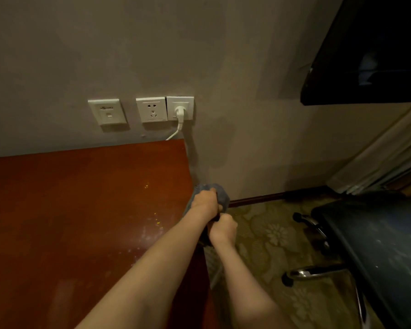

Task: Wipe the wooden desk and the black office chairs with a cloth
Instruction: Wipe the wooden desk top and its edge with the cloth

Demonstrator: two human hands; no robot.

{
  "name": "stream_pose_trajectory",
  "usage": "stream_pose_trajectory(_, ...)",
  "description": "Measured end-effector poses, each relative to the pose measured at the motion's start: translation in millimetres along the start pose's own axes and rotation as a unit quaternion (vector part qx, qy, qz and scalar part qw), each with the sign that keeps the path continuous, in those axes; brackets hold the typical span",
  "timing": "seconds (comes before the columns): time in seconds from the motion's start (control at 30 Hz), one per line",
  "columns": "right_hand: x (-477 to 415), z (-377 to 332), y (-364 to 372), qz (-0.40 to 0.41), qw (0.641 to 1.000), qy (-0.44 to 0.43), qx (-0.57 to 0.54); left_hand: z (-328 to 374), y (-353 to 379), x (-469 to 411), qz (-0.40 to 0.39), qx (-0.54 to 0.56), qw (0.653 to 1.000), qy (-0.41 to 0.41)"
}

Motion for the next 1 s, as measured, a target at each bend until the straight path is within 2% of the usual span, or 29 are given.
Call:
stream_pose_trajectory(0.13, 14.5, -38.3, 11.4, -0.038, 0.998, -0.059, 0.003, -20.0, -46.8, 9.0, 0.047, -0.017, 0.999, -0.001)
stream_pose_trajectory(0.3, 44.9, -106.0, 57.0, -0.093, 0.985, -0.136, -0.059, -81.2, -123.2, 28.0, 0.130, -0.020, 0.991, -0.026)
stream_pose_trajectory(0.47, 60.5, -149.0, 134.6, -0.155, 0.972, -0.122, -0.127, -149.1, -163.5, 27.4, 0.181, -0.036, 0.983, -0.023)
stream_pose_trajectory(0.57, 55.9, -155.6, 173.1, -0.180, 0.970, -0.107, -0.124, -185.4, -161.0, 14.9, 0.195, -0.032, 0.980, -0.030)
stream_pose_trajectory(0.7, 39.6, -139.3, 200.9, -0.170, 0.980, -0.091, -0.055, -212.0, -119.7, -5.0, 0.173, -0.013, 0.985, -0.019)
stream_pose_trajectory(0.77, 36.1, -137.3, 204.4, -0.165, 0.980, -0.100, -0.052, -217.6, -112.9, -11.4, 0.178, 0.008, 0.984, -0.015)
stream_pose_trajectory(1.0, 37.1, -135.4, 198.6, -0.159, 0.981, -0.110, 0.002, -210.3, -108.5, -17.9, 0.156, -0.040, 0.987, 0.021)
Point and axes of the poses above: each hand's wrist, its own x-axis away from the middle knuckle, its own y-axis out of the palm, z = x × y, the point moved 10 cm from there along -x, towards the middle knuckle, and after that the axes turned 2 degrees about -x, right-handed, at the moved point
